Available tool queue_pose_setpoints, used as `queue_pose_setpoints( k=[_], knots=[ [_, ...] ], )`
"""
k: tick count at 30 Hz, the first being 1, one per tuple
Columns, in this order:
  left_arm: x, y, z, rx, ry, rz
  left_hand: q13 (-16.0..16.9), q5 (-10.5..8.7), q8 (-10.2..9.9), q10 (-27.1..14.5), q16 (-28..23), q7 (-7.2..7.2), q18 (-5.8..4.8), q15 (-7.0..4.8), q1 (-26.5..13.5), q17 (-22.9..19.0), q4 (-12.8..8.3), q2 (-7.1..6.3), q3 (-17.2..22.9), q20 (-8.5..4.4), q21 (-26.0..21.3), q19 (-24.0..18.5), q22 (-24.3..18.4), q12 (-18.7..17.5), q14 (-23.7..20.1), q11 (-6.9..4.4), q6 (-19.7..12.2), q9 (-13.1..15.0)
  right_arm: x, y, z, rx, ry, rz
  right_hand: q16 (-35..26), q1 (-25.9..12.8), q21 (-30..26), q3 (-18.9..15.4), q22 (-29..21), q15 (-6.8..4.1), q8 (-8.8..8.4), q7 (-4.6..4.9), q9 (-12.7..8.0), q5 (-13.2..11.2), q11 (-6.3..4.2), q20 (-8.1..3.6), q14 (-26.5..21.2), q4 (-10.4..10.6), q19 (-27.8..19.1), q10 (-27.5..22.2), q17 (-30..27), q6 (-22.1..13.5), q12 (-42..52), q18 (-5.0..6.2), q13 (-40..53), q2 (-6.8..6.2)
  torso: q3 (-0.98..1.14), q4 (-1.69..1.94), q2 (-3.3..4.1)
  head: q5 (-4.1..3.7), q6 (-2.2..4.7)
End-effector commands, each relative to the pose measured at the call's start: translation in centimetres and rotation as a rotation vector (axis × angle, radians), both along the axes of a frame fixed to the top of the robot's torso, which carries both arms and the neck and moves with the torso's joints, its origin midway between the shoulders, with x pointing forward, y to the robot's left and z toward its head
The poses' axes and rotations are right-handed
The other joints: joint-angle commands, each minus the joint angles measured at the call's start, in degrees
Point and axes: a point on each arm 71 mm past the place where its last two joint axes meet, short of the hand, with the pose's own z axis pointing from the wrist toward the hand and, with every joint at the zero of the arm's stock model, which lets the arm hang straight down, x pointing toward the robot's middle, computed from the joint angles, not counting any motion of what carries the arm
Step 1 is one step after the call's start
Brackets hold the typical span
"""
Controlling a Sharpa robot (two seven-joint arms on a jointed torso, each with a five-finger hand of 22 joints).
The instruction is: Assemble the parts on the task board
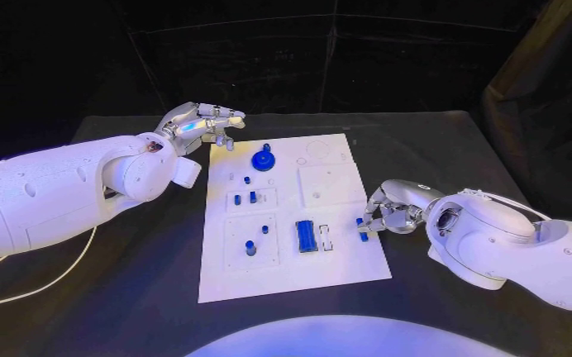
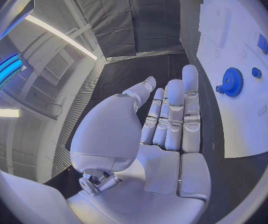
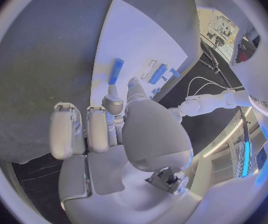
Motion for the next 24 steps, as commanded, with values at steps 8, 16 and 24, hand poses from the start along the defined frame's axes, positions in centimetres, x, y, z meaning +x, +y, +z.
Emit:
queue_pose_setpoints(
  k=[8,16,24],
  knots=[
    [-0.1,0.0,0.1,-0.010,0.003,-0.013,-0.10,0.08,0.22,-0.53,-0.27,0.05,0.28,0.07,-0.12,-0.07,-0.01,0.31,0.23,0.13,-0.37,0.07,-0.09,0.21,-0.38,-0.05,-0.48,0.02,0.5,0.5,-0.6,-0.145,-0.006,0.055,0.06,-0.55,0.29,-0.47,4.30,0.03,0.35,0.07,0.08,-0.36,-0.11,-0.01,2.66,-0.01,0.42,0.28,-0.06,0.50,0.11,-0.29,-0.05,0.11,0.02,0.01,0.02,0.11,-0.27],
    [-0.1,0.0,0.1,-0.010,0.004,-0.014,-0.10,0.08,0.22,-0.53,-0.27,0.05,0.28,0.07,-0.12,-0.07,-0.01,0.31,0.23,0.13,-0.37,0.07,-0.09,0.21,-0.38,-0.05,-0.48,0.02,0.8,1.0,-0.9,-0.176,-0.007,0.080,-0.01,-0.44,0.25,-0.53,4.26,-0.03,0.39,-0.02,0.15,-0.15,-0.19,-0.06,2.64,0.08,0.39,0.23,-0.12,0.79,0.03,-0.28,-0.06,0.37,0.03,0.06,0.05,0.10,-0.15],
    [-0.1,0.0,0.1,-0.010,0.001,-0.011,-0.10,0.08,0.22,-0.53,-0.27,0.05,0.28,0.07,-0.12,-0.07,-0.01,0.31,0.23,0.13,-0.37,0.07,-0.09,0.21,-0.38,-0.05,-0.48,0.02,1.0,1.9,-1.3,-0.202,0.005,0.108,-0.12,1.12,0.20,-0.45,4.26,-0.20,0.14,-0.15,0.26,0.90,-0.35,-0.25,2.64,-0.50,0.39,0.21,-0.11,1.10,-0.02,-0.29,0.08,0.98,0.00,0.09,0.03,0.22,-0.38]
  ],
)
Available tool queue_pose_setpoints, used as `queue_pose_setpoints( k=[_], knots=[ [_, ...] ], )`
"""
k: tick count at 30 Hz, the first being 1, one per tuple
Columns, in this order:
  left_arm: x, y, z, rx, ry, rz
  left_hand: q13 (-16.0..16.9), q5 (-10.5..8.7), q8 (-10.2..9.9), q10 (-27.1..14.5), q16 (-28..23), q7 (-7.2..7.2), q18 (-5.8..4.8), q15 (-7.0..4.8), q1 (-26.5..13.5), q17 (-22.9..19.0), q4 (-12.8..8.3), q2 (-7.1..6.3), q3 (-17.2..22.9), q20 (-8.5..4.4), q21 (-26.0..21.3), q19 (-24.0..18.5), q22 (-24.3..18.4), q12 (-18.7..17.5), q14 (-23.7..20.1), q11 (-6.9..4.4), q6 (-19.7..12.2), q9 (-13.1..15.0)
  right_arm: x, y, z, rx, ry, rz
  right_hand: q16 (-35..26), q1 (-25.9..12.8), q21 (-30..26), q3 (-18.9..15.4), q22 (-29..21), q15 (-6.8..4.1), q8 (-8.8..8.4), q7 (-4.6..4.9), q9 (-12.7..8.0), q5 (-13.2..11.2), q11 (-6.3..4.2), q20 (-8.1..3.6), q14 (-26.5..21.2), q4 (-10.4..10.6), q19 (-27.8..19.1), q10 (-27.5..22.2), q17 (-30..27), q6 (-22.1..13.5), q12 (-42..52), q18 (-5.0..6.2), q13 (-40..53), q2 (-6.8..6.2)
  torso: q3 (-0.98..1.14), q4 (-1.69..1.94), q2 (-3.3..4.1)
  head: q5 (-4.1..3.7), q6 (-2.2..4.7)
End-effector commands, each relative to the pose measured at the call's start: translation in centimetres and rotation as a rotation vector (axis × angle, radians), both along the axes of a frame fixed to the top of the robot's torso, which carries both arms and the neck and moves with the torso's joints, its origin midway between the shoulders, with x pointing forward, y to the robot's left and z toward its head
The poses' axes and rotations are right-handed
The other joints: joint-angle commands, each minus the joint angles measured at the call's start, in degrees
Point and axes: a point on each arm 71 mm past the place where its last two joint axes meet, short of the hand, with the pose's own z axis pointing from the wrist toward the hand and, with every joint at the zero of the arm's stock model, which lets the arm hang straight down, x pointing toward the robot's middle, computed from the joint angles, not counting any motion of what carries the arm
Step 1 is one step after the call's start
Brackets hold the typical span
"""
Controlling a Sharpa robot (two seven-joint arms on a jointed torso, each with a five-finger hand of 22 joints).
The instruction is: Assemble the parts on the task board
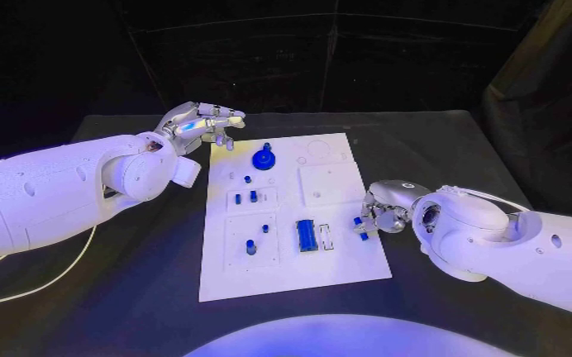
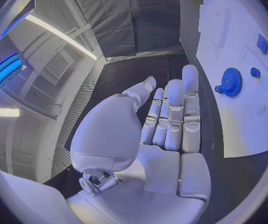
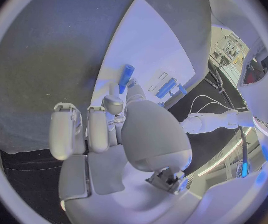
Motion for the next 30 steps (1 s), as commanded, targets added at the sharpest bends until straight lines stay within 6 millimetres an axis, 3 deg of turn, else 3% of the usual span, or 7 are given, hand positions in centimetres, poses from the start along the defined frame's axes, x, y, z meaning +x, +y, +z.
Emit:
queue_pose_setpoints(
  k=[1,12,20,25,30],
  knots=[
    [-0.04,-0.09,0.13,-0.010,-0.002,-0.009,-0.06,0.08,0.22,-0.53,-0.27,0.05,0.27,0.07,-0.12,-0.08,-0.01,0.31,0.23,0.13,-0.37,0.07,-0.09,0.21,-0.39,-0.04,-0.48,0.02,-0.11,0.15,-0.43,-0.057,0.018,0.028,-0.13,1.00,0.19,0.08,4.26,-0.21,-0.36,-0.01,-0.17,0.29,-0.37,-0.14,2.65,-0.47,0.26,0.20,-0.03,0.43,-0.03,-0.28,0.08,0.04,-0.04,0.02,-0.02,0.08,-0.33],
    [-0.05,-0.07,0.13,-0.009,-0.001,-0.009,-0.06,0.08,0.22,-0.53,-0.27,0.05,0.27,0.07,-0.12,-0.08,-0.01,0.31,0.23,0.13,-0.37,0.07,-0.09,0.21,-0.39,-0.04,-0.48,0.02,-0.02,0.51,-0.63,-0.114,0.013,0.062,-0.22,7.04,0.20,2.86,4.39,-0.55,-1.13,-0.26,-0.24,0.01,-0.72,-0.49,2.67,-3.92,0.35,-0.23,0.12,0.81,-0.83,-0.32,-0.14,1.47,-0.03,-0.01,-0.07,-0.01,-0.57],
    [-0.07,-0.07,0.11,-0.009,0.002,-0.011,-0.07,0.09,0.29,-0.63,-0.27,0.07,0.27,0.10,-0.14,-0.14,-0.02,0.30,0.23,0.15,-0.42,0.06,-0.15,0.25,-0.44,-0.02,-0.58,0.02,0.00,0.76,-0.87,-0.162,0.023,0.090,-0.89,7.69,-0.27,3.51,3.78,-0.40,-2.00,0.09,-0.58,0.00,-0.49,-0.45,2.46,-4.58,-0.12,-0.98,-0.69,0.40,-2.42,-0.18,-1.28,0.96,-0.05,0.03,-0.08,-0.02,-0.64],
    [-0.07,-0.03,0.11,-0.008,0.002,-0.010,-0.07,0.09,0.29,-0.63,-0.27,0.07,0.27,0.10,-0.14,-0.14,-0.02,0.30,0.23,0.15,-0.42,0.06,-0.15,0.25,-0.44,-0.02,-0.58,0.02,0.02,0.87,-0.67,-0.129,0.006,0.074,-1.04,7.85,-0.31,4.84,3.83,-0.24,-3.23,0.35,-1.13,5.35,-0.31,-0.29,2.47,-4.68,-0.08,-1.15,-0.63,0.36,-2.95,-0.18,-1.47,0.74,-0.02,-0.02,-0.14,0.03,-0.58],
    [-0.07,-0.05,0.10,-0.009,0.002,-0.011,-0.07,0.09,0.29,-0.63,-0.27,0.07,0.27,0.10,-0.14,-0.14,-0.02,0.30,0.23,0.15,-0.42,0.06,-0.15,0.25,-0.44,-0.02,-0.58,0.02,0.02,0.92,-0.51,-0.095,-0.003,0.055,-0.91,7.64,-0.21,5.71,4.01,-0.21,-3.84,0.35,-1.42,7.07,-0.25,-0.23,2.56,-4.45,0.06,-1.00,-0.33,0.53,-2.95,-0.23,-1.40,0.57,-0.02,0.00,-0.10,0.02,-0.46]
  ],
)
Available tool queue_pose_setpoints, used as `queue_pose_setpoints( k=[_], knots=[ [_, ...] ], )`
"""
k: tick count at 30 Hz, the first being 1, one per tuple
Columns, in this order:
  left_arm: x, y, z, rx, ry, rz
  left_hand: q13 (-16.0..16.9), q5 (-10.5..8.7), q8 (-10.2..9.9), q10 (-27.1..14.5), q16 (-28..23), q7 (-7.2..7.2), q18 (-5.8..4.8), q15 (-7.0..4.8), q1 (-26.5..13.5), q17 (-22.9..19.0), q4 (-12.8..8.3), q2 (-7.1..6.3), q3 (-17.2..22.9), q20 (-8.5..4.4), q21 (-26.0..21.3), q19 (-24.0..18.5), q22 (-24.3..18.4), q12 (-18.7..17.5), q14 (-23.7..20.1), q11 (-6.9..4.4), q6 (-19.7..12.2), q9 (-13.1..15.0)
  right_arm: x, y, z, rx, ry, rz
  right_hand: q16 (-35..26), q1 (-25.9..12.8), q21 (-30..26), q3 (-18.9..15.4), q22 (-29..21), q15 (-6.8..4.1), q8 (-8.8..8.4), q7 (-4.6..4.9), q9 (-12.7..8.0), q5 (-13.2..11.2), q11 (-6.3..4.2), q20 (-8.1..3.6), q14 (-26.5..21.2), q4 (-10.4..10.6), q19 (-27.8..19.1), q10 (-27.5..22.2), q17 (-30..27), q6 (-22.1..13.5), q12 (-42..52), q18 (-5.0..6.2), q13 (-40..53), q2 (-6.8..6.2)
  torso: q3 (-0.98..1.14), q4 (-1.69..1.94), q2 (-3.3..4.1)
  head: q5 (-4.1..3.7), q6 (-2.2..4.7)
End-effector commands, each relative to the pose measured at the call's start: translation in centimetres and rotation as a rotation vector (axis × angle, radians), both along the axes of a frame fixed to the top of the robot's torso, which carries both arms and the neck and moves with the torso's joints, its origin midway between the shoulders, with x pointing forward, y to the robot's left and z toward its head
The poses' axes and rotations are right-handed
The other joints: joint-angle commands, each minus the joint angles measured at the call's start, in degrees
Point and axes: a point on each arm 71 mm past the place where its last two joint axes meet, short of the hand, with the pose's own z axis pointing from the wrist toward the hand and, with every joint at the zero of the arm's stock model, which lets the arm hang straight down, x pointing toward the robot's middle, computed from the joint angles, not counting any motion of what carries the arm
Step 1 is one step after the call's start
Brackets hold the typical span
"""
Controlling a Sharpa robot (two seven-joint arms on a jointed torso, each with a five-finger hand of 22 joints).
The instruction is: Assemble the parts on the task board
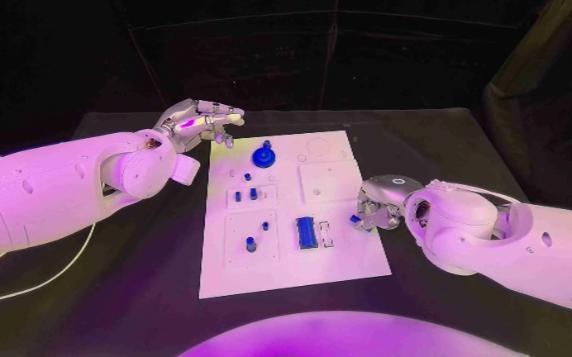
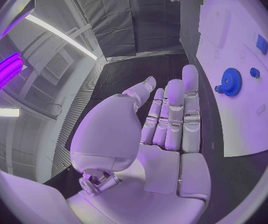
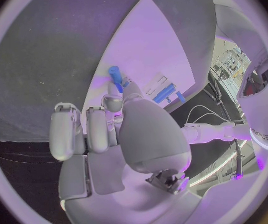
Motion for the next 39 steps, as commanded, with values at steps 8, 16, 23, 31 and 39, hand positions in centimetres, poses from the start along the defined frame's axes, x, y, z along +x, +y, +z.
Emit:
queue_pose_setpoints(
  k=[8,16,23,31,39],
  knots=[
    [0.0,-0.1,0.1,-0.009,0.001,-0.010,-0.09,0.09,0.33,-0.26,-0.25,-0.14,0.27,0.10,-0.09,-0.05,-0.07,0.31,0.26,0.15,-0.21,0.06,-0.08,0.28,-0.45,-0.01,-0.42,0.02,-0.5,-0.5,0.1,0.151,-0.010,-0.116,0.85,-1.95,0.69,4.00,5.29,-0.17,-1.83,0.01,-1.62,10.01,-0.01,-0.10,2.70,2.75,0.80,0.60,1.49,1.10,0.52,-0.54,0.86,-1.48,0.03,-0.02,0.04,-0.03,0.09],
    [0.0,-0.2,0.1,-0.008,0.002,-0.012,-0.10,0.09,0.35,-0.29,-0.26,-0.14,0.27,0.10,-0.03,-0.09,-0.11,0.33,0.30,0.16,-0.22,0.06,-0.10,0.30,-0.47,-0.02,-0.46,0.02,-1.0,-0.3,1.0,0.287,-0.025,-0.162,1.23,-3.75,1.06,7.19,5.87,-0.23,-2.74,-0.07,-1.86,12.27,-0.09,-0.16,2.83,5.40,1.19,1.22,2.13,1.94,1.00,-0.67,1.46,-4.45,0.07,-0.01,0.08,-0.14,0.05],
    [0.0,-0.2,0.1,-0.008,0.003,-0.012,-0.10,0.09,0.35,-0.29,-0.26,-0.14,0.27,0.10,-0.03,-0.09,-0.11,0.33,0.30,0.16,-0.22,0.06,-0.10,0.30,-0.47,-0.02,-0.46,0.02,-1.5,0.1,1.3,0.326,-0.003,-0.162,1.49,-3.95,1.28,8.42,6.20,-0.30,-2.83,-0.21,-1.82,12.51,-0.19,-0.21,2.91,6.06,1.41,1.50,2.53,2.49,1.28,-0.75,1.75,-5.29,-0.02,0.03,0.11,-0.14,-0.11],
    [0.0,-0.2,0.1,-0.008,0.003,-0.012,-0.10,0.09,0.39,-0.33,-0.26,-0.14,0.28,0.10,0.04,-0.12,-0.16,0.35,0.35,0.16,-0.24,0.06,-0.12,0.32,-0.49,-0.02,-0.50,0.02,-1.7,0.9,0.5,0.336,0.111,-0.172,1.77,-4.31,1.56,9.32,6.62,-0.41,-2.76,-0.39,-1.69,12.17,-0.32,-0.29,3.00,6.66,1.70,1.91,2.95,3.19,1.68,-0.85,2.12,-6.00,-0.06,0.11,0.08,-0.01,-0.34],
    [0.0,-0.2,0.1,-0.008,0.004,-0.013,-0.10,0.09,0.39,-0.33,-0.26,-0.14,0.28,0.10,0.04,-0.12,-0.16,0.35,0.35,0.16,-0.24,0.06,-0.12,0.32,-0.49,-0.02,-0.50,0.02,-1.8,1.9,-0.1,0.346,0.203,-0.178,2.17,-5.29,1.86,10.03,7.06,-0.52,-2.66,-0.60,-1.49,11.36,-0.47,-0.40,3.11,7.58,2.00,2.47,3.53,3.93,2.30,-0.96,2.69,-6.62,-0.04,0.02,0.09,0.17,-0.50]
  ],
)
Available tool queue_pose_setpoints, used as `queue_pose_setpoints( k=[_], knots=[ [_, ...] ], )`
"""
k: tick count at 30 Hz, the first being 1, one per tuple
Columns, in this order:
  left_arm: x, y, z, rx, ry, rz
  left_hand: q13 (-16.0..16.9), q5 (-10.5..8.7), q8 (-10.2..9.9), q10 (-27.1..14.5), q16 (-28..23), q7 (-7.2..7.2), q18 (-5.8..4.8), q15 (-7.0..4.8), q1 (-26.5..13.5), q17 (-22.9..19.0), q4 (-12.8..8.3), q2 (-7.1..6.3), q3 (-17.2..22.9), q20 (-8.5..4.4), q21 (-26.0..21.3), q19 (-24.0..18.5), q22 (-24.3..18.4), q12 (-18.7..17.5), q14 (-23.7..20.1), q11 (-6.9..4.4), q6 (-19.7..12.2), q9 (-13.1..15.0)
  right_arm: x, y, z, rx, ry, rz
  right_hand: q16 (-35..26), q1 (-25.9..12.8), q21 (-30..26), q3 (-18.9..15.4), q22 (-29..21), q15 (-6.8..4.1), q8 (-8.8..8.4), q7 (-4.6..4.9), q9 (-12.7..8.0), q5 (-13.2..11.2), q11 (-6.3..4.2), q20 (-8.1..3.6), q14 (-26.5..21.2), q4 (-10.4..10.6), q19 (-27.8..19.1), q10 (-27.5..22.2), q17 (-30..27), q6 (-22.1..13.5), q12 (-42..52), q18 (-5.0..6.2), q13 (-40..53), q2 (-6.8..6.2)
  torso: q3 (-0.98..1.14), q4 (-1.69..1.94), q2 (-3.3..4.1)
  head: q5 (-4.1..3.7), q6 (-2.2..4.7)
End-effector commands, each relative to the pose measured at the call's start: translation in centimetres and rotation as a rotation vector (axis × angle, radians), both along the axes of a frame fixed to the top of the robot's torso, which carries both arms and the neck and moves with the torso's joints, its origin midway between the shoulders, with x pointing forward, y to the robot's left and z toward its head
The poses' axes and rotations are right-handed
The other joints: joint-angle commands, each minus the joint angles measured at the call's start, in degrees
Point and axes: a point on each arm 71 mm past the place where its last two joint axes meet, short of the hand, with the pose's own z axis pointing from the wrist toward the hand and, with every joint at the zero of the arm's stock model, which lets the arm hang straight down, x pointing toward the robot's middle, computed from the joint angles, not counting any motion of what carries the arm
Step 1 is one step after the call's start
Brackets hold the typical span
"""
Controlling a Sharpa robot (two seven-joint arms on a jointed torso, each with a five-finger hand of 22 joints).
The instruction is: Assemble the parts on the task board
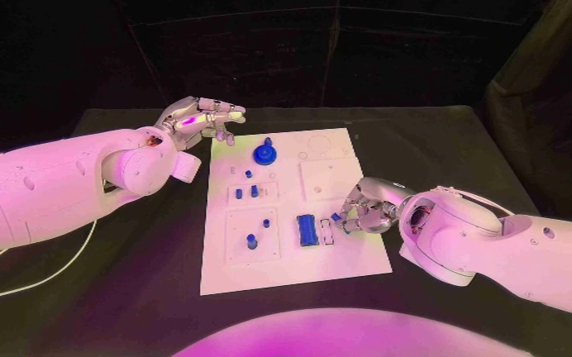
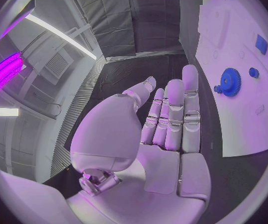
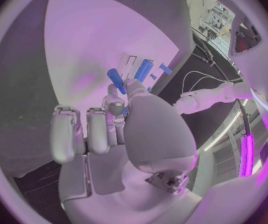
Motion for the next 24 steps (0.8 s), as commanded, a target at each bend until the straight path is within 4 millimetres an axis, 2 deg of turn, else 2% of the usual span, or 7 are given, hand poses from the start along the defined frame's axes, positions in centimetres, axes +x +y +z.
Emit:
queue_pose_setpoints(
  k=[1,7,14,24],
  knots=[
    [0.0,-0.1,0.1,-0.009,0.000,-0.010,-0.07,0.09,0.19,-0.33,-0.26,0.07,0.28,0.10,0.04,-0.05,0.01,0.35,0.18,0.16,-0.24,0.06,-0.08,0.32,-0.50,-0.02,-0.30,0.02,-0.2,0.3,-0.5,0.016,0.096,-0.001,0.46,-0.81,0.37,0.36,7.13,-0.32,-0.17,-0.09,0.07,-0.61,0.02,-0.11,3.35,0.52,0.50,0.78,0.35,0.59,0.59,-0.97,0.41,-0.67,0.01,-0.08,0.02,0.03,-0.03],
    [0.0,-0.1,0.1,-0.008,0.001,-0.009,-0.07,0.09,0.23,-0.36,-0.28,0.08,0.28,0.10,0.10,-0.13,-0.03,0.36,0.22,0.16,-0.25,0.06,-0.10,0.34,-0.54,-0.01,-0.33,0.02,-0.2,0.6,-0.7,0.028,0.111,-0.016,0.65,-2.85,0.45,-0.16,7.26,-0.41,0.01,-0.29,0.33,-1.01,-0.09,-0.19,3.41,1.82,0.57,1.43,0.63,1.36,1.32,-0.99,1.06,-1.33,0.03,-0.11,-0.01,0.05,-0.07],
    [0.0,-0.1,0.1,-0.008,0.002,-0.010,-0.07,0.09,0.23,-0.36,-0.28,0.08,0.28,0.10,0.10,-0.13,-0.03,0.36,0.22,0.16,-0.25,0.06,-0.10,0.34,-0.54,-0.01,-0.33,0.02,0.1,0.8,-0.6,0.023,0.084,-0.028,0.71,-3.94,0.51,-0.45,7.36,-0.51,0.14,-0.48,0.55,-0.54,-0.23,-0.29,3.42,2.59,0.63,1.67,0.71,1.82,1.55,-1.01,1.34,-1.34,0.07,-0.02,0.02,0.19,-0.15],
    [0.0,-0.2,0.1,-0.008,0.006,-0.014,-0.07,0.09,0.23,-0.36,-0.28,0.08,0.28,0.10,0.10,-0.13,-0.03,0.36,0.22,0.16,-0.25,0.06,-0.10,0.34,-0.54,-0.01,-0.33,0.02,0.0,1.8,-0.9,-0.013,0.110,0.021,0.59,-5.09,0.47,-0.93,7.31,-0.57,0.20,-0.53,0.78,-0.28,-0.27,-0.37,3.37,3.29,0.58,1.68,0.57,2.03,1.37,-0.99,1.31,-1.43,0.06,-0.17,0.05,0.31,-0.26]
  ],
)
